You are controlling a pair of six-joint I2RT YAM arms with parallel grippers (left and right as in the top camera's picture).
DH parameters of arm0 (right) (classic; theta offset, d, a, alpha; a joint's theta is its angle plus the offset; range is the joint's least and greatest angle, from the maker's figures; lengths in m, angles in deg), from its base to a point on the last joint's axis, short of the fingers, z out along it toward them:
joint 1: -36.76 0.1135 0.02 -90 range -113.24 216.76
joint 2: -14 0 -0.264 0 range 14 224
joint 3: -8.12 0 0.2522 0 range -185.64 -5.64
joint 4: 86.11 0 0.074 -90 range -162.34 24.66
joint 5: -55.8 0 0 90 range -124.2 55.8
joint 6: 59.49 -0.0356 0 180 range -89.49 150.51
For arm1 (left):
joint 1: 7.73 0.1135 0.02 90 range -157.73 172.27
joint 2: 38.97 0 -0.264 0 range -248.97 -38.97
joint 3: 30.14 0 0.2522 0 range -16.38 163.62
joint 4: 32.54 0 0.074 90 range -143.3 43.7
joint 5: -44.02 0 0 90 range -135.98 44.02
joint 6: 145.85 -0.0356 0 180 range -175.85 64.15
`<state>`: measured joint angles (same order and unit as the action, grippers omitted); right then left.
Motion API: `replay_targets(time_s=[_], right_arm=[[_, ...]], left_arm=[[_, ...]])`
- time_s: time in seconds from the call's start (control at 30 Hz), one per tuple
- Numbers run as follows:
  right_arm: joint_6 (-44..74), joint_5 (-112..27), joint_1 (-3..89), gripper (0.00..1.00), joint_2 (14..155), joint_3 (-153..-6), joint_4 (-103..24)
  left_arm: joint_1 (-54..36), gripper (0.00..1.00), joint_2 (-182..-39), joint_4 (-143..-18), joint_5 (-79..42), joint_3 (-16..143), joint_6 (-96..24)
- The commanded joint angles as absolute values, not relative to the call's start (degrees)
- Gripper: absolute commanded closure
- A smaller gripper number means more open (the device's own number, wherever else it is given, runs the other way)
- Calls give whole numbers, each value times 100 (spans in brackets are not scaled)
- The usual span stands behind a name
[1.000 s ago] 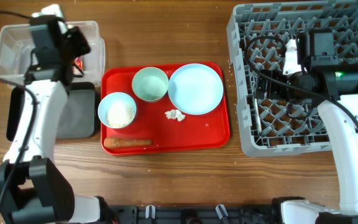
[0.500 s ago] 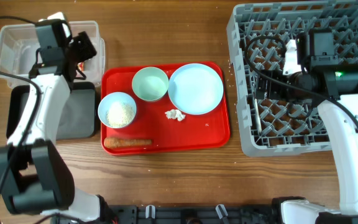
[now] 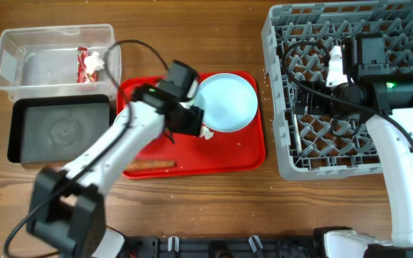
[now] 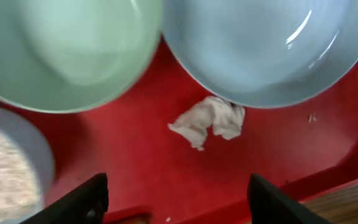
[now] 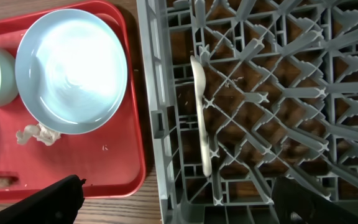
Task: Sort waste into correct bins and load items into the dishwasher rack
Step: 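Grasp the second tissue on the red tray with the left gripper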
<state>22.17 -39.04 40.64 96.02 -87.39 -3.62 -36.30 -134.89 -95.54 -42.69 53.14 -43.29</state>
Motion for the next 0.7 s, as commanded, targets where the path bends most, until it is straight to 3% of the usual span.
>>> replay_targets(time_s=[0.0,0.13,0.2,0.27,0.33,0.4,0.47,0.67], right_arm=[[2152,-3828,4061,0,9631,-8765,-329],[2152,-3828,4061,0,9631,-8765,-322],[2152,-3828,4061,0,9631,-8765,-324],[2152,-3828,4061,0,9631,-8765,-322],[2152,-3828,4061,0,9631,-8765,-322],[2152,-3828,4061,0,9631,-8765,-309],[2152,-3828,4061,0,9631,-8765,-305],[2152,-3825,4061,0,9631,-8765,-296]], left_arm=[[-3952,30,-14031,-9326,-4245,5203,-4211],[-3982,33,-14492,-9130,-4245,5203,-4209],[-3982,41,-14652,-8988,-4251,5203,-4213],[-3982,59,-14689,-8852,-4315,5203,-4213],[-3982,66,-14689,-8771,-4431,5203,-4213],[-3982,83,-14689,-8760,-4555,5203,-4213],[-3976,93,-14687,-8765,-4610,5209,-4213],[-3971,96,-14296,-8839,-4610,5218,-4215]])
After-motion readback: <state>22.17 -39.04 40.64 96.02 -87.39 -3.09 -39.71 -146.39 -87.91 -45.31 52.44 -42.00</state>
